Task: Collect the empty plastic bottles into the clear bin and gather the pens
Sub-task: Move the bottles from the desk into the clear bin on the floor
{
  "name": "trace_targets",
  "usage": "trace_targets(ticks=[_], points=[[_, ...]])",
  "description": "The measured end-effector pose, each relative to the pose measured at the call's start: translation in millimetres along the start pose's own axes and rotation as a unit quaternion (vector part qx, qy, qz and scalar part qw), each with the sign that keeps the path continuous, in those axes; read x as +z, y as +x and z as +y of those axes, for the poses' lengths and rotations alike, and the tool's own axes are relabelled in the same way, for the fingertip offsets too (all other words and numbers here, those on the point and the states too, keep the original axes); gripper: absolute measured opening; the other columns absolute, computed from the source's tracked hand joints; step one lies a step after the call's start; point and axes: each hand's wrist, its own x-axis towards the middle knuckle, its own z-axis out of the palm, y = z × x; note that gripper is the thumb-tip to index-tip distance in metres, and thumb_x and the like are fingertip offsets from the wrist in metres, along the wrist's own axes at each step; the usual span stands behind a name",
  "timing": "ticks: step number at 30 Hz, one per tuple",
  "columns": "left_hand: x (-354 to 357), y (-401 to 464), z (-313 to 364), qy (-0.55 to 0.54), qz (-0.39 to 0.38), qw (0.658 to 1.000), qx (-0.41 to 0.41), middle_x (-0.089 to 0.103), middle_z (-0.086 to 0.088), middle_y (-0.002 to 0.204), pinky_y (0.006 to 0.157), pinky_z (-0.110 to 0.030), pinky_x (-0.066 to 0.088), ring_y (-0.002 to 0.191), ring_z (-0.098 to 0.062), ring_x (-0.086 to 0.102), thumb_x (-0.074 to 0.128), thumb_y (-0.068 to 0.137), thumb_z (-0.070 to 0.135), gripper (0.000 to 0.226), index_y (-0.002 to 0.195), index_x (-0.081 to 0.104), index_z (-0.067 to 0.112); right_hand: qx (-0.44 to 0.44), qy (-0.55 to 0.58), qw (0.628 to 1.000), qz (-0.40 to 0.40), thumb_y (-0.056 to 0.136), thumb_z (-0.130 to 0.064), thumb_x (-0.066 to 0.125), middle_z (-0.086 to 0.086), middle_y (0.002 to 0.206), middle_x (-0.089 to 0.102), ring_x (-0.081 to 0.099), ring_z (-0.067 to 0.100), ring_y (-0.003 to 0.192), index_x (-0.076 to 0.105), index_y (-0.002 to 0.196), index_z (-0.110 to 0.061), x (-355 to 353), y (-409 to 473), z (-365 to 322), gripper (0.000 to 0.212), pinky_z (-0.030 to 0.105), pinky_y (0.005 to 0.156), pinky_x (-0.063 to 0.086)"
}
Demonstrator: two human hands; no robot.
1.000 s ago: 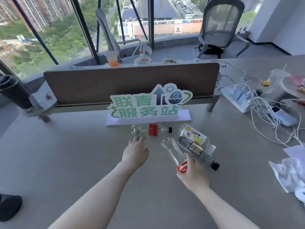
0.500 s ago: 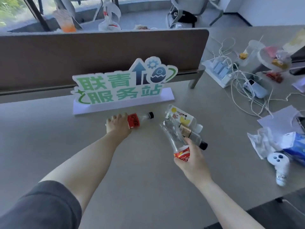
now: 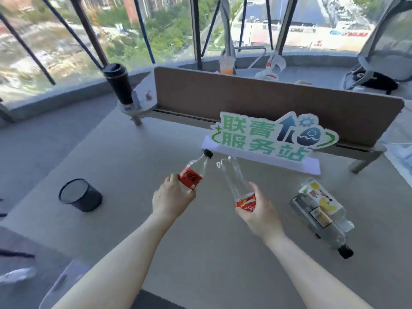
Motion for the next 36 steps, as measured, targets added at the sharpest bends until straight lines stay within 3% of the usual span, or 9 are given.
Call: trace_targets(ticks=[10, 15, 19, 24, 26, 28, 30, 32, 36], points=[[-85, -152, -158, -0.105, 0.094, 0.947, -0.29, 0.059, 0.003, 0.099, 0.072, -0.035, 0.045, 0.091, -0.026, 0.061, 0.061, 0.077, 0.059, 0.042, 0.1, 0.045, 0.028, -0.205, 0.029, 0.959, -0.193, 0.077, -0.024, 0.074, -0.006, 0.116, 0.053, 0.05, 0.01, 0.099, 0.042, 0.14, -0.03, 121, -62, -109, 0.071, 0.024, 0.08, 0.037], [-85, -220, -233, -0.223, 0.076, 0.857, -0.459, 0.066, 0.001, 0.089, 0.074, -0.037, 0.056, 0.079, -0.021, 0.064, 0.065, 0.07, 0.062, 0.05, 0.099, 0.05, 0.025, -0.262, -0.02, 0.921, -0.288, 0.079, -0.034, 0.071, -0.013, 0.122, 0.051, 0.055, 0.007, 0.098, 0.037, 0.142, -0.035, 179, -115, -135, 0.072, 0.024, 0.08, 0.045], [-91, -252, -289, -0.27, 0.087, 0.799, -0.53, 0.056, 0.005, 0.074, 0.049, -0.024, 0.041, 0.058, -0.011, 0.055, 0.067, 0.08, 0.05, 0.048, 0.108, 0.049, 0.015, -0.272, -0.058, 0.9, -0.336, 0.077, -0.037, 0.072, -0.013, 0.123, 0.053, 0.058, 0.009, 0.097, 0.035, 0.143, -0.037, 231, -141, -156, 0.076, 0.029, 0.082, 0.05], [-105, -262, -370, -0.318, 0.055, 0.775, -0.544, 0.062, -0.005, 0.101, 0.072, -0.029, 0.043, 0.079, -0.019, 0.057, 0.067, 0.082, 0.047, 0.069, 0.135, 0.042, 0.011, -0.254, -0.09, 0.895, -0.356, 0.077, -0.034, 0.073, -0.011, 0.126, 0.052, 0.053, 0.006, 0.096, 0.035, 0.145, -0.034, 300, -172, -185, 0.078, 0.019, 0.076, 0.039], [-110, -261, -407, -0.346, -0.002, 0.767, -0.54, 0.06, -0.009, 0.118, 0.075, -0.027, 0.044, 0.086, -0.018, 0.055, 0.068, 0.079, 0.05, 0.085, 0.146, 0.032, 0.01, -0.246, -0.103, 0.892, -0.364, 0.077, -0.035, 0.073, -0.01, 0.125, 0.053, 0.053, 0.007, 0.097, 0.034, 0.146, -0.034, 329, -185, -199, 0.079, 0.021, 0.078, 0.04], [-98, -262, -456, -0.335, -0.067, 0.777, -0.529, 0.063, -0.005, 0.12, 0.084, -0.029, 0.051, 0.092, -0.019, 0.062, 0.065, 0.067, 0.058, 0.087, 0.139, 0.045, 0.014, -0.239, -0.127, 0.889, -0.37, 0.078, -0.037, 0.072, -0.01, 0.123, 0.052, 0.052, 0.009, 0.097, 0.033, 0.147, -0.033, 357, -195, -211, 0.08, 0.024, 0.079, 0.041], [-95, -265, -482, -0.281, -0.134, 0.802, -0.51, 0.067, -0.006, 0.118, 0.091, -0.031, 0.051, 0.099, -0.023, 0.064, 0.055, 0.064, 0.057, 0.07, 0.121, 0.061, 0.017, -0.222, -0.146, 0.887, -0.378, 0.078, -0.038, 0.07, -0.009, 0.127, 0.052, 0.051, 0.009, 0.098, 0.031, 0.148, -0.033, 379, -203, -217, 0.08, 0.026, 0.082, 0.043], [-117, -270, -480, -0.24, -0.172, 0.82, -0.49, 0.068, -0.008, 0.111, 0.079, -0.025, 0.046, 0.098, -0.024, 0.063, 0.052, 0.079, 0.044, 0.044, 0.109, 0.063, 0.014, -0.211, -0.161, 0.885, -0.383, 0.078, -0.04, 0.069, -0.007, 0.133, 0.051, 0.051, 0.009, 0.098, 0.029, 0.148, -0.034, 397, -211, -221, 0.081, 0.028, 0.083, 0.044], [-131, -274, -486, -0.204, -0.182, 0.841, -0.466, 0.064, -0.009, 0.114, 0.069, -0.028, 0.039, 0.1, -0.024, 0.061, 0.051, 0.09, 0.038, 0.029, 0.108, 0.058, 0.016, -0.196, -0.2, 0.874, -0.397, 0.081, -0.041, 0.065, -0.003, 0.135, 0.049, 0.051, 0.012, 0.096, 0.024, 0.15, -0.032, 427, -215, -230, 0.081, 0.029, 0.082, 0.044]])
